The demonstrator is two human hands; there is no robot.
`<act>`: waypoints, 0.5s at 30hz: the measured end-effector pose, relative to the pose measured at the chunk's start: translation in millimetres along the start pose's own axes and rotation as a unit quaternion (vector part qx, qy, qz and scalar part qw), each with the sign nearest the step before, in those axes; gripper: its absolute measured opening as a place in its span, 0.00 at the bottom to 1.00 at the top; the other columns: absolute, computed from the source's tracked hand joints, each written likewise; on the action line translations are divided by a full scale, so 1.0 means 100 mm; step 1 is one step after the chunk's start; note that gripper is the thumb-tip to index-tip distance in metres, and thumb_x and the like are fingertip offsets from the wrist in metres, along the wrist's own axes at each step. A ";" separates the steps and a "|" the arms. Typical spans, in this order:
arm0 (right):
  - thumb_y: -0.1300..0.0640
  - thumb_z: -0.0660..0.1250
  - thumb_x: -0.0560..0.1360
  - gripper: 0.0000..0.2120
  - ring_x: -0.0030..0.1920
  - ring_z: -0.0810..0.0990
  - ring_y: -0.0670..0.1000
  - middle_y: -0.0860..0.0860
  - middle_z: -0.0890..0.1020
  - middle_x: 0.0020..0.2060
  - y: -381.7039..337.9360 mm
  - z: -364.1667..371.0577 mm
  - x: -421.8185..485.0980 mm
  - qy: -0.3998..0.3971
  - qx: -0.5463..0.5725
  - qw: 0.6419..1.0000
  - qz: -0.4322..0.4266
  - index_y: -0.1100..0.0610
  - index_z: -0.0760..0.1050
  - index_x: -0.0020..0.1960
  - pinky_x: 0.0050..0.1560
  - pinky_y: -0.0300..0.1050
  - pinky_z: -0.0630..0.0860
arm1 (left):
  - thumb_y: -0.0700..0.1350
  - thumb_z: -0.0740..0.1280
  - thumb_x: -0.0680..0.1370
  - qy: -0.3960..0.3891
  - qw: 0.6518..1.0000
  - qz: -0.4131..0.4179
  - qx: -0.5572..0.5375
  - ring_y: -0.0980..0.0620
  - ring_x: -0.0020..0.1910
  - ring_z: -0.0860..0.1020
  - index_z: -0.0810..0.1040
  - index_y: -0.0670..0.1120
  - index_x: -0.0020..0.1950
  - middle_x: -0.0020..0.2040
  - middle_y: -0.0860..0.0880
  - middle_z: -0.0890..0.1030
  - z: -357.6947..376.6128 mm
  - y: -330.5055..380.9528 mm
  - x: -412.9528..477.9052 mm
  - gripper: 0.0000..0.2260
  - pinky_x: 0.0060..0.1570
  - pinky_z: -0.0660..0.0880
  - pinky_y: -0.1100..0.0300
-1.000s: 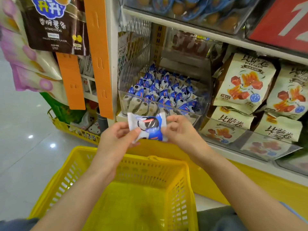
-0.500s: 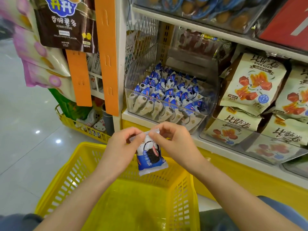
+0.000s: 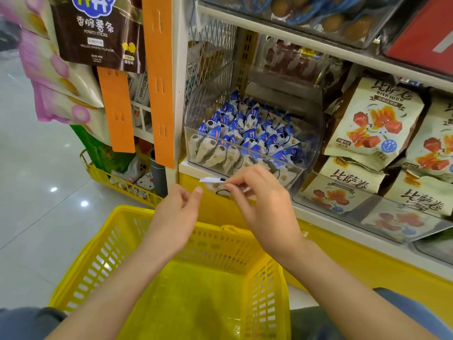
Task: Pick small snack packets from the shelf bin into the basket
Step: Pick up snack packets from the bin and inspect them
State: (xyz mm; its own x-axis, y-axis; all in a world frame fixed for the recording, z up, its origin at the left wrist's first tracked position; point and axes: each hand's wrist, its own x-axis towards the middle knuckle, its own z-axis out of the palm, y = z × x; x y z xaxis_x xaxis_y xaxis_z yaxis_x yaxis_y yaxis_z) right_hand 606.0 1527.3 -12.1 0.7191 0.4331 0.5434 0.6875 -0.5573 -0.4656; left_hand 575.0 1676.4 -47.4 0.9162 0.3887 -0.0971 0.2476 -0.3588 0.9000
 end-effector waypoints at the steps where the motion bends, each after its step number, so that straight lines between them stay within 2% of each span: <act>1: 0.59 0.66 0.75 0.04 0.45 0.76 0.47 0.50 0.77 0.43 0.00 -0.01 0.01 -0.002 0.018 1.000 -0.001 0.59 0.78 0.46 0.45 0.46 0.76 | 0.56 0.54 0.80 -0.021 0.998 -0.037 -0.037 0.45 0.33 0.77 0.72 0.45 0.41 0.34 0.45 0.76 0.00 0.03 0.01 0.17 0.42 0.76 0.47; 3: 0.59 0.66 0.75 0.04 0.47 0.76 0.48 0.50 0.77 0.45 -0.01 -0.01 -0.01 -0.025 0.042 0.999 -0.011 0.59 0.78 0.46 0.47 0.48 0.76 | 0.56 0.49 0.81 -0.079 0.975 -0.126 -0.167 0.46 0.29 0.76 0.75 0.42 0.39 0.32 0.44 0.78 0.00 0.12 0.02 0.24 0.35 0.77 0.52; 5: 0.59 0.66 0.75 0.04 0.49 0.76 0.48 0.51 0.77 0.46 -0.02 0.00 -0.04 -0.051 0.036 0.998 -0.032 0.59 0.79 0.46 0.49 0.46 0.74 | 0.58 0.49 0.80 -0.119 0.942 -0.166 -0.265 0.46 0.30 0.79 0.77 0.41 0.40 0.32 0.44 0.81 -0.05 0.17 0.01 0.26 0.31 0.78 0.56; 7: 0.58 0.66 0.74 0.06 0.50 0.75 0.48 0.52 0.78 0.47 -0.02 0.00 -0.06 -0.070 0.013 0.995 -0.067 0.59 0.80 0.46 0.49 0.43 0.73 | 0.61 0.51 0.78 -0.155 0.914 -0.150 -0.343 0.46 0.37 0.82 0.79 0.42 0.47 0.39 0.43 0.84 -0.10 0.15 0.02 0.26 0.34 0.78 0.54; 9: 0.56 0.66 0.74 0.08 0.50 0.75 0.49 0.53 0.79 0.48 -0.03 -0.01 -0.05 -0.089 -0.019 0.989 -0.112 0.59 0.81 0.46 0.47 0.44 0.73 | 0.60 0.55 0.77 -0.174 0.895 -0.111 -0.395 0.48 0.44 0.83 0.80 0.42 0.52 0.47 0.43 0.84 -0.14 0.13 0.01 0.24 0.40 0.80 0.53; 12: 0.53 0.63 0.75 0.11 0.50 0.77 0.50 0.52 0.79 0.49 -0.02 -0.02 -0.05 -0.108 -0.057 0.984 -0.131 0.58 0.80 0.49 0.44 0.46 0.76 | 0.47 0.62 0.78 -0.110 0.920 -0.068 -0.369 0.51 0.43 0.82 0.82 0.44 0.50 0.45 0.45 0.85 -0.13 0.13 0.01 0.11 0.39 0.80 0.57; 13: 0.51 0.61 0.76 0.13 0.49 0.76 0.47 0.50 0.78 0.50 -0.04 -0.01 -0.05 -0.103 -0.054 0.988 -0.102 0.57 0.78 0.52 0.45 0.44 0.76 | 0.46 0.63 0.78 -0.088 0.927 -0.071 -0.356 0.51 0.41 0.82 0.81 0.44 0.49 0.44 0.46 0.85 -0.12 0.13 0.01 0.09 0.38 0.80 0.58; 15: 0.45 0.55 0.78 0.18 0.48 0.73 0.38 0.45 0.73 0.52 -0.06 0.00 -0.05 -0.081 0.004 0.997 0.009 0.55 0.72 0.61 0.47 0.33 0.71 | 0.45 0.61 0.79 -0.073 0.936 -0.077 -0.337 0.53 0.40 0.83 0.81 0.46 0.49 0.41 0.47 0.85 -0.10 0.13 0.02 0.09 0.37 0.78 0.57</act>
State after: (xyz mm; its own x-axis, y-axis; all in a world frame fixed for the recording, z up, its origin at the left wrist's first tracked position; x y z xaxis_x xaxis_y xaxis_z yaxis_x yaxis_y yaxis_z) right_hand 598.6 1528.4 -11.8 0.7378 0.5320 0.4155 0.6747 -0.5611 -0.4796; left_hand 576.7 1681.3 -31.7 0.9310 0.2551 -0.2610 0.1710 0.3271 0.9294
